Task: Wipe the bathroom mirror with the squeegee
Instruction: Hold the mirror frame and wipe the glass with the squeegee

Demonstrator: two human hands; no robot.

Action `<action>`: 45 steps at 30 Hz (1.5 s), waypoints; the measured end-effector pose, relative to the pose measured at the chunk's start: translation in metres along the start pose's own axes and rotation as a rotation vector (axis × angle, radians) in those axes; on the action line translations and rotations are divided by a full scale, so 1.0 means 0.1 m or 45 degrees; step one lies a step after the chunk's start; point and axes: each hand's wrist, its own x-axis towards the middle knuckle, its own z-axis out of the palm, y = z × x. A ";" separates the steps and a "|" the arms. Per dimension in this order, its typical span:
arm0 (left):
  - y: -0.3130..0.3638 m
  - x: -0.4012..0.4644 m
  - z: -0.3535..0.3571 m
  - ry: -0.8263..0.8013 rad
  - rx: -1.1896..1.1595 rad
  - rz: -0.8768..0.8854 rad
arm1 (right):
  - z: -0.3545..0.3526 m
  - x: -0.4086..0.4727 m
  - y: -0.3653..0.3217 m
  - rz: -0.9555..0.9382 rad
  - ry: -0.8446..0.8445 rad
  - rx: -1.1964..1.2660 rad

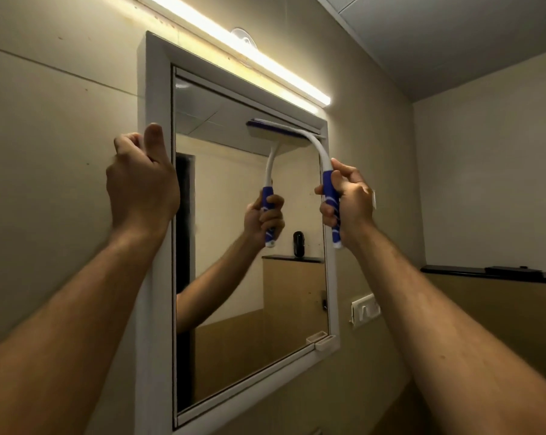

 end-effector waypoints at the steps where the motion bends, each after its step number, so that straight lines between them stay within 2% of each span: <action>1: 0.00 0.00 0.00 0.000 0.002 0.003 | 0.02 0.01 0.02 0.012 0.014 0.000; 7: 0.00 0.00 0.01 -0.003 0.003 0.006 | -0.18 -0.38 0.38 0.144 0.104 0.039; 11: 0.00 -0.01 0.01 0.008 0.004 0.029 | -0.21 -0.35 0.24 0.182 0.056 0.137; 16: 0.01 -0.01 0.01 -0.003 0.000 0.030 | 0.03 -0.09 -0.07 0.092 0.063 -0.022; 23: 0.00 0.01 0.00 -0.009 0.022 0.021 | -0.18 -0.40 0.30 0.207 0.167 -0.002; 33: 0.01 -0.01 0.00 0.008 0.064 0.046 | -0.19 -0.32 0.15 0.325 0.139 -0.057; 45: -0.02 0.00 0.02 0.035 0.042 0.026 | -0.63 -0.89 0.42 0.568 0.069 -0.183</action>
